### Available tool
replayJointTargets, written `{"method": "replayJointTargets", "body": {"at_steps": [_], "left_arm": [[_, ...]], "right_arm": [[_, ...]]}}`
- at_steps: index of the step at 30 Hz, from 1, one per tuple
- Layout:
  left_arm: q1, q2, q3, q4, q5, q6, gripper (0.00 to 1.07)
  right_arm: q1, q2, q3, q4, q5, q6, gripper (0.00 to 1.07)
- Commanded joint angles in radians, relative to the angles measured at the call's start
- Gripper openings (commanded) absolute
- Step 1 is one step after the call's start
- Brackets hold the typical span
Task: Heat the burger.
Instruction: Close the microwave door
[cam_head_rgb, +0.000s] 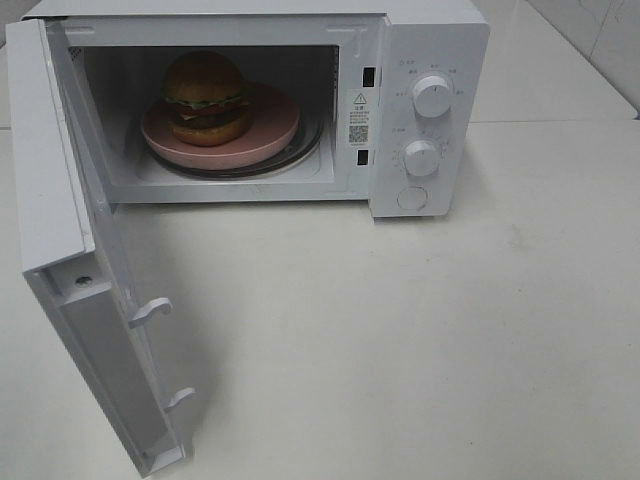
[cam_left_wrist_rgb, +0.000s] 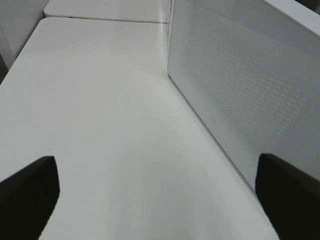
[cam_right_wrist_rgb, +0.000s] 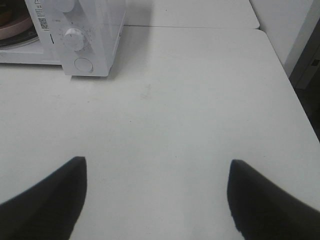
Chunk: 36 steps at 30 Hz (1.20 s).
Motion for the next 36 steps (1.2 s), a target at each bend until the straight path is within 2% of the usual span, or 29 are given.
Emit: {"method": "replayJointTargets", "body": {"at_steps": [1,25,28,30,31,33,34,36], "left_arm": [[-0.007,-0.017,0.0,-0.004,-0.008,-0.006,1.0],[-0.007,-0.015,0.0,-0.004,-0.009,-0.014,1.0],[-0.007,0.004,0.0,-0.001,-0.01,-0.014,0.96],[-0.007,0.032,-0.001,-0.001,-0.01,-0.014,0.89],[-0.007,0.032,-0.001,-0.001,-0.01,-0.014,0.89],[-0.007,0.07,-0.002,0.0,-0.012,-0.014,0.78],[-0.007,0.07,-0.002,0.0,-0.012,-0.014,0.78],[-0.007,0.136,-0.024,-0.006,-0.039,-0.014,0.62]], "right_arm": [[-0.007,-0.027,0.004,0.0,-0.012,-0.008,0.76],[-0.007,-0.027,0.004,0.0,-0.012,-0.008,0.76],[-0.007,-0.027,0.004,0.0,-0.012,-0.008,0.76],[-0.007,-0.027,0.004,0.0,-0.012,-0.008,0.76],[-0.007,-0.027,0.004,0.0,-0.012,-0.008,0.76],[-0.007,-0.027,0.004,0.0,-0.012,-0.008,0.76],[-0.007,-0.027,0.004,0.0,-0.012,-0.008,0.76],[-0.007,-0.027,0.004,0.0,-0.012,-0.008,0.76]]}}
